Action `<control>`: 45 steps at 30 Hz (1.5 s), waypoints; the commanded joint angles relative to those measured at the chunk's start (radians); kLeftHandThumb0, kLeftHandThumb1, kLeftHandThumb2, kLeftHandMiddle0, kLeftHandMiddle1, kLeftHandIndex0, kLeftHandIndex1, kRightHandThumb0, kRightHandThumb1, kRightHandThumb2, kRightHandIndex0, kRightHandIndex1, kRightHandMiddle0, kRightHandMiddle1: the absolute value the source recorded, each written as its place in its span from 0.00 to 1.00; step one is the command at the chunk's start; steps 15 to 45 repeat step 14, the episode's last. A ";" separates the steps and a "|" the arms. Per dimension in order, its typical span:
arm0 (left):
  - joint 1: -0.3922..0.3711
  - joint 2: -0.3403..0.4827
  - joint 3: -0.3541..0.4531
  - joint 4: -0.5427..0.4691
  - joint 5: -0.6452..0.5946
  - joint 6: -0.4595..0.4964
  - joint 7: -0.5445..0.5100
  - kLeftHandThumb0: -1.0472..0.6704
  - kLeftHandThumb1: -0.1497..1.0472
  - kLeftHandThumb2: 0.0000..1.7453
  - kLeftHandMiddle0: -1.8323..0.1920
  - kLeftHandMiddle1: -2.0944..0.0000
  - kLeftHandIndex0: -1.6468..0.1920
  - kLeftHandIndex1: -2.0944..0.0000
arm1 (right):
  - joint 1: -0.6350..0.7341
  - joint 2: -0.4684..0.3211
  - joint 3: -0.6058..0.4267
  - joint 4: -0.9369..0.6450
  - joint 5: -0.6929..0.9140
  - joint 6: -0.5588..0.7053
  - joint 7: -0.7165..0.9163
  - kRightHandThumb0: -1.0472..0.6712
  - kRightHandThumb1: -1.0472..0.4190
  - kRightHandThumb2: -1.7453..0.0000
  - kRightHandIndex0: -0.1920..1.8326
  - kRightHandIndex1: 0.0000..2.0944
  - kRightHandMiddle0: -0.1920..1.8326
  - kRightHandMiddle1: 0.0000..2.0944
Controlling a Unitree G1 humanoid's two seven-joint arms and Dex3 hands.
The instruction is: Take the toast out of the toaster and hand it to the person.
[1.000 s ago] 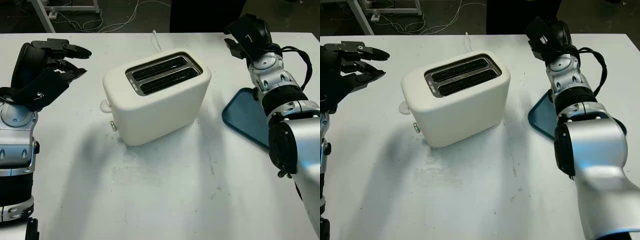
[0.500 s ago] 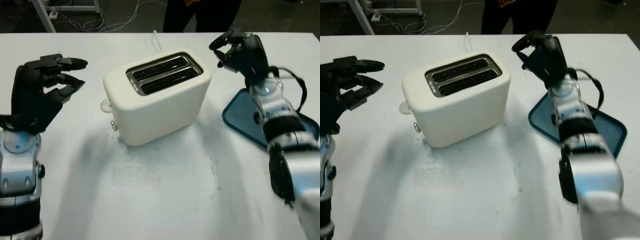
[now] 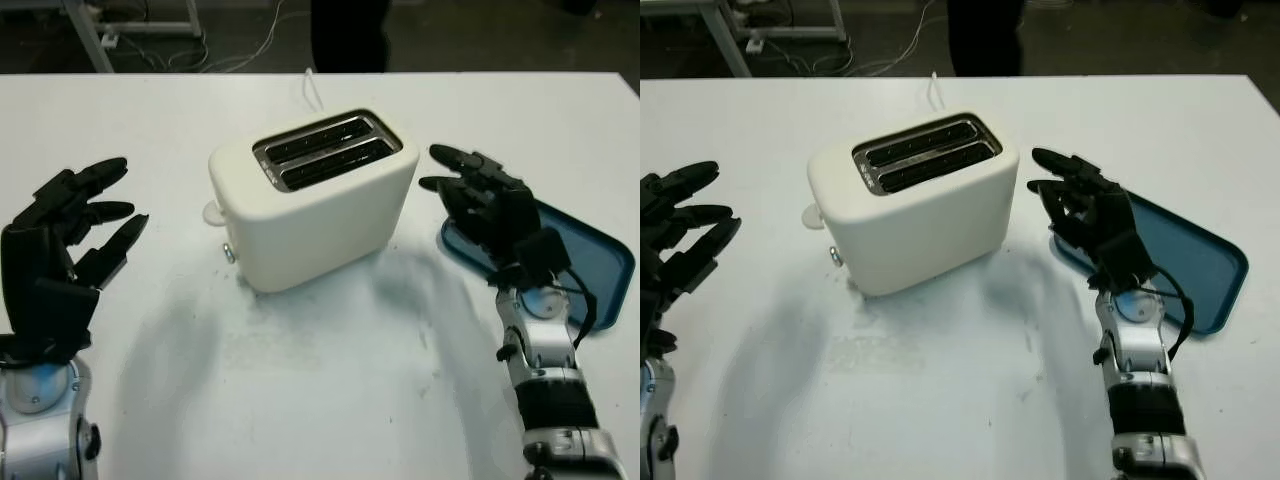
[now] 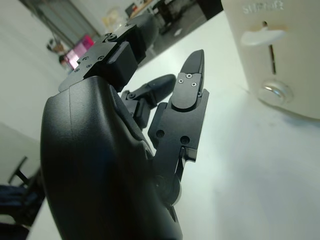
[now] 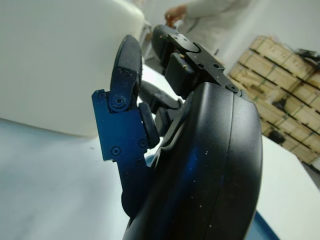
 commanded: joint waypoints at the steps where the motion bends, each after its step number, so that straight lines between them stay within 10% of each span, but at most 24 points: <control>1: 0.030 -0.021 -0.017 0.004 -0.003 -0.025 0.011 0.48 0.89 0.11 0.74 0.56 0.62 0.90 | 0.053 0.027 0.002 -0.062 0.008 0.026 -0.020 0.31 0.09 0.71 0.24 0.34 0.37 0.02; 14: 0.111 -0.066 -0.143 0.089 0.038 -0.091 0.014 0.39 0.89 0.18 0.79 0.67 0.67 0.95 | 0.174 0.139 0.049 -0.095 -0.029 0.048 -0.083 0.31 0.09 0.70 0.19 0.20 0.30 0.00; 45: 0.111 -0.066 -0.143 0.089 0.038 -0.091 0.014 0.39 0.89 0.18 0.79 0.67 0.67 0.95 | 0.174 0.139 0.049 -0.095 -0.029 0.048 -0.083 0.31 0.09 0.70 0.19 0.20 0.30 0.00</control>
